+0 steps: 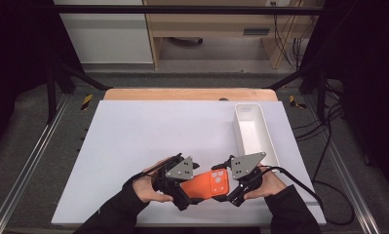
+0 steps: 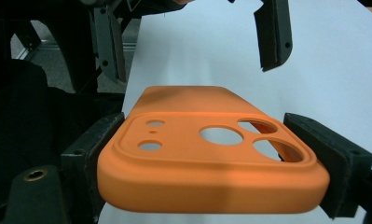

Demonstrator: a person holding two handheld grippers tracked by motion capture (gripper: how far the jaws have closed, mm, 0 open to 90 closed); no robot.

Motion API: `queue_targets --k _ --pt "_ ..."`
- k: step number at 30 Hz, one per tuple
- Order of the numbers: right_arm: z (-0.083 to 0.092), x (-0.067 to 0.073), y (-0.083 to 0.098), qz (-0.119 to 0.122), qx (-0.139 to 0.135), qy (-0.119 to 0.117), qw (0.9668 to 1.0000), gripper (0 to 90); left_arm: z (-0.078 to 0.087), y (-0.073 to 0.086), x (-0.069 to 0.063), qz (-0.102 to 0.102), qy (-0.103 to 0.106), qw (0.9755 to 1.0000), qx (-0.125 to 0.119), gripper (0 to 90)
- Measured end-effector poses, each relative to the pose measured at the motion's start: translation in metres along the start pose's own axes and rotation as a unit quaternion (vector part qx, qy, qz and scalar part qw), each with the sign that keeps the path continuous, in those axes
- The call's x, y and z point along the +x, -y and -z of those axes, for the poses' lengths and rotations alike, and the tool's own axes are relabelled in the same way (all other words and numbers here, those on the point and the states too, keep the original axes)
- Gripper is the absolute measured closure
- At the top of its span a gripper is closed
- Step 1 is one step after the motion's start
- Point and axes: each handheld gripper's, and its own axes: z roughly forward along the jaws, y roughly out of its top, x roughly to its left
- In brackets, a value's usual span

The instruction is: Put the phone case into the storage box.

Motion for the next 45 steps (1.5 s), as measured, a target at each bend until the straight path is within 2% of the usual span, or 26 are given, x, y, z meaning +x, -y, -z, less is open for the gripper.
queue_targets --k 8,16,26,35,45 --pt "0.006 -0.001 -0.002 -0.001 0.007 0.003 1.0 16.1 0.002 0.002 0.003 0.023 -0.009 0.9996 0.009 0.0" --pt "0.015 -0.003 -0.005 -0.005 0.015 0.008 0.9998 16.0 0.001 0.006 0.006 0.045 0.003 0.9987 0.023 0.3" --pt "0.024 -0.007 -0.016 0.003 0.032 0.016 0.9993 16.0 -0.001 0.008 0.008 0.058 0.008 0.9975 0.039 0.3" --pt "0.03 -0.009 -0.03 0.011 0.054 0.017 0.9983 16.0 -0.004 0.008 0.008 0.051 0.014 0.9968 0.06 0.3" --pt "0.03 -0.011 -0.04 0.017 0.083 0.015 0.9963 16.0 -0.006 0.003 0.01 0.022 0.019 0.9965 0.079 0.3"
